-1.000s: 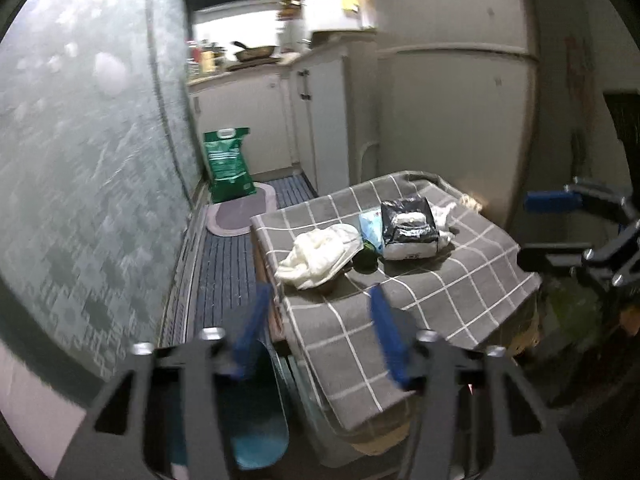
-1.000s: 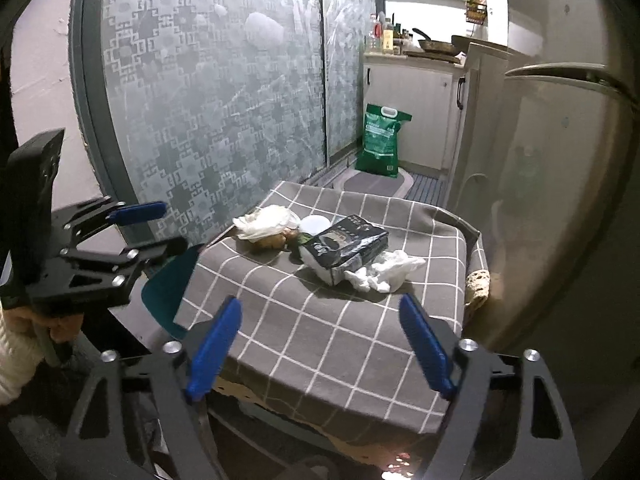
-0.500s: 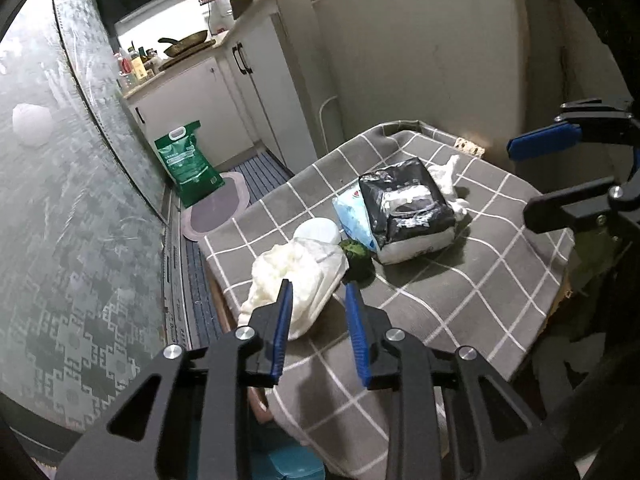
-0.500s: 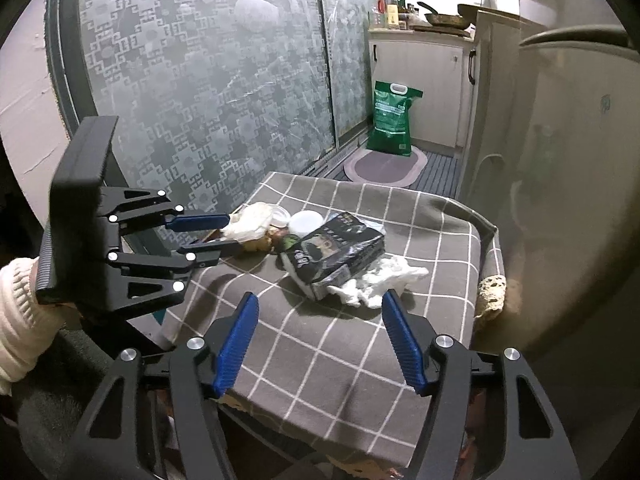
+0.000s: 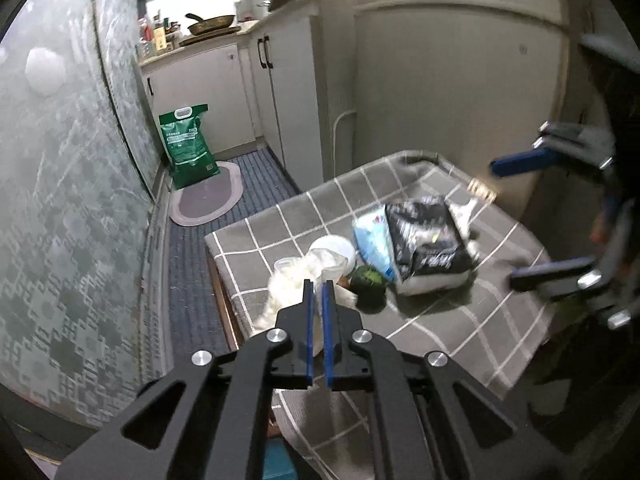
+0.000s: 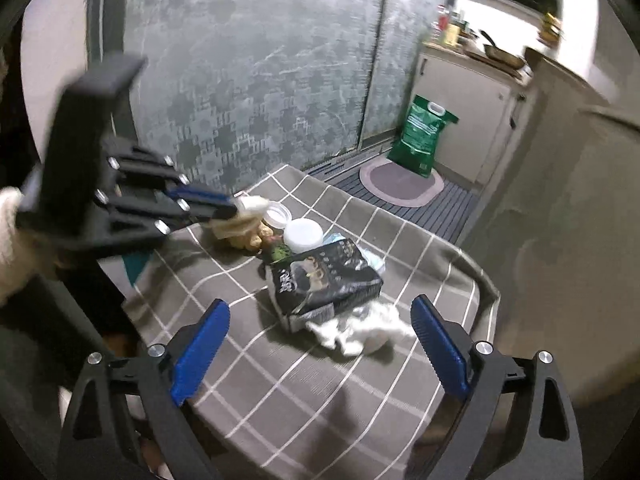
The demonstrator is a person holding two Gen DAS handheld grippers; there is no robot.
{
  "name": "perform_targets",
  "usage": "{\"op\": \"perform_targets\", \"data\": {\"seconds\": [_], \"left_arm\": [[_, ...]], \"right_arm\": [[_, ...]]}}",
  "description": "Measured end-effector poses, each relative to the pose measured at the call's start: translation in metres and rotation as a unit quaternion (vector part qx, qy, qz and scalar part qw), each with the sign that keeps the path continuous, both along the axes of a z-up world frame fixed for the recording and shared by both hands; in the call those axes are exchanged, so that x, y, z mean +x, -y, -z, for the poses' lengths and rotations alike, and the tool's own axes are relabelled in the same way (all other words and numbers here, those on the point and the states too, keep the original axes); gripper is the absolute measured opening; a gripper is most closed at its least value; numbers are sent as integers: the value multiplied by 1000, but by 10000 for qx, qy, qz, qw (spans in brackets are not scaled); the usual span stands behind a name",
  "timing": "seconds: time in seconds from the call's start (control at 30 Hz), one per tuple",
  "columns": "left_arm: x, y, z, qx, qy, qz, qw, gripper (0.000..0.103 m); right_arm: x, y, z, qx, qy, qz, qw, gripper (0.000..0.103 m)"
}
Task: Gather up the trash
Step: 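Grasp the white tissue with the left tool while the right tool grasps the black snack bag, then carry the white tissue with the left tool into the teal bin and release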
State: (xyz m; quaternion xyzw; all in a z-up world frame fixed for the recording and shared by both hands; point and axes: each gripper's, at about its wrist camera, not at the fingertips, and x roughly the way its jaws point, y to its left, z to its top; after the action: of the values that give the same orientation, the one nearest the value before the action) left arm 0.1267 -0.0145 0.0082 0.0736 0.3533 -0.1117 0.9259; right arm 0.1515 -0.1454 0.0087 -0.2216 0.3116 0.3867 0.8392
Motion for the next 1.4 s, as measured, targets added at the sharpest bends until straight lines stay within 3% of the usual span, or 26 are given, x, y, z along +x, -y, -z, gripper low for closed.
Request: {"op": "perform_targets", "data": {"seconds": [0.33,0.6,0.73,0.93,1.0,1.23,1.4], "left_arm": [[-21,-35,-30,-1299,100,-126,9914,5],[-35,-72,-32,-1539,127,-430,9871,5],[-41,-91,-30,-1564,121,-626,9856,5],[-52,-116,-27,-1628,132,-769,9836,5],[-55,-121,-26,-1623,147,-798,9834,5],[-63,-150,-16,-1598,97,-1159,9803,5],[-65,-174,4,-1673,-108,-1402,9758,5]], "right_arm": [[32,-39,21,-602,-35,-491,9970,95],[49,-43,41,-745,-272,-366,9962,95],[54,-46,43,-789,-277,-256,9962,78],[53,-50,36,-699,-367,-235,9966,80],[53,-52,38,-733,-414,-258,9961,75],[54,-53,17,-526,-250,-19,9983,69],[44,-57,-10,-89,-237,43,9997,70]]}}
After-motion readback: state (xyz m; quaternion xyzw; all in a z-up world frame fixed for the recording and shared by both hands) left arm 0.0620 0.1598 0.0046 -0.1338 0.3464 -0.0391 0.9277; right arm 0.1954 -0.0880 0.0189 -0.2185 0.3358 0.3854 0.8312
